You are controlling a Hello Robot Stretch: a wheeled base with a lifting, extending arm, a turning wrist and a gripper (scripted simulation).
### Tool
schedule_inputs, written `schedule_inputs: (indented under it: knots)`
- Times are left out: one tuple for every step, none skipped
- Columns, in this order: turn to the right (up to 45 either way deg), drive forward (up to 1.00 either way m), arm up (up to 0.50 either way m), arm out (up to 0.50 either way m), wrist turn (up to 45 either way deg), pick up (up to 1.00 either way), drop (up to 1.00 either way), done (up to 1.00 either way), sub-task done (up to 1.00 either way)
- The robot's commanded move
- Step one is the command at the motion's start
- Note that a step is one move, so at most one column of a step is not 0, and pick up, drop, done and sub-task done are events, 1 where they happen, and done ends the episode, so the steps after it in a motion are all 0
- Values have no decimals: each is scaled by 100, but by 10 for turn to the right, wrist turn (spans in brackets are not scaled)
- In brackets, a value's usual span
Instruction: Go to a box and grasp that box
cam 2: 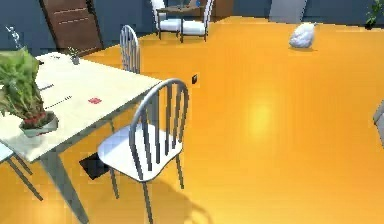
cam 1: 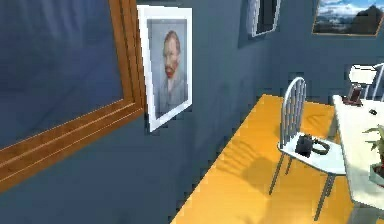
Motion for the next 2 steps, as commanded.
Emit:
schedule_inputs:
  knots:
    - [-450,0,0,0,0,0,0,0,0]
    - [-450,0,0,0,0,0,0,0,0]
